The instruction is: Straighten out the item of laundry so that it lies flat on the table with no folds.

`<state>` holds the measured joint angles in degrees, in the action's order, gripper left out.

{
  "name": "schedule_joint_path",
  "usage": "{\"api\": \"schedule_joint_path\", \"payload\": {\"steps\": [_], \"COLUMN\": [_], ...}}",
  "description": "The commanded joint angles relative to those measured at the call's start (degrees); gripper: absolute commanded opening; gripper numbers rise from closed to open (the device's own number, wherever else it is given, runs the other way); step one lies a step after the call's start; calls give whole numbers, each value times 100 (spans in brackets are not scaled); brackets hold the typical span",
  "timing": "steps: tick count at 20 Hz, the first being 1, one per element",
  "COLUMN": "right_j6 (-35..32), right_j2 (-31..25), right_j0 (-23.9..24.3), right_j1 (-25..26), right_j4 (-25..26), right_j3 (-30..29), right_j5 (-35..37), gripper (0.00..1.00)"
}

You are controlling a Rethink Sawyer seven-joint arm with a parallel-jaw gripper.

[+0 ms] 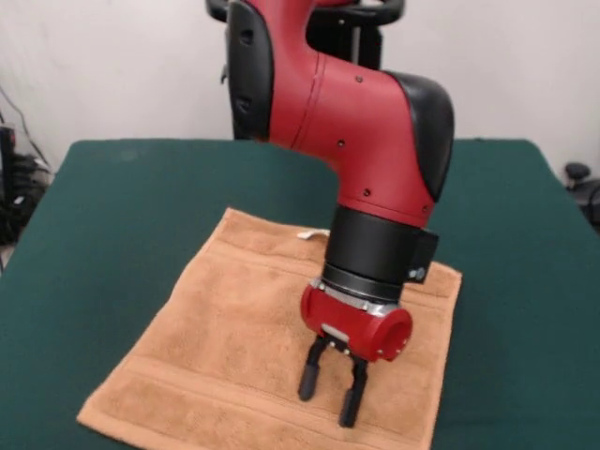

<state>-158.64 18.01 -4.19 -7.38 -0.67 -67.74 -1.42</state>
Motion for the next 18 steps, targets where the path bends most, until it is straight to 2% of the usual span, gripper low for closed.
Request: {"api": "schedule_joint_path", "payload": {"steps": [1,5,10,15,18], "right_j6": [-232,51,-69,-22,144], "right_j2": [-1731,-2118,-1596,-1542,-1727], "right_j0": [-445,-164,-527,-552,-415], "right_j1": [874,803,818,822,720], "right_j4": [143,268,-51,-21,12], "right_j3": [-118,-179,-52,-20,-101], "right_j5": [-202,333,911,1047,1477], "gripper": [100,100,100,100,100]}}
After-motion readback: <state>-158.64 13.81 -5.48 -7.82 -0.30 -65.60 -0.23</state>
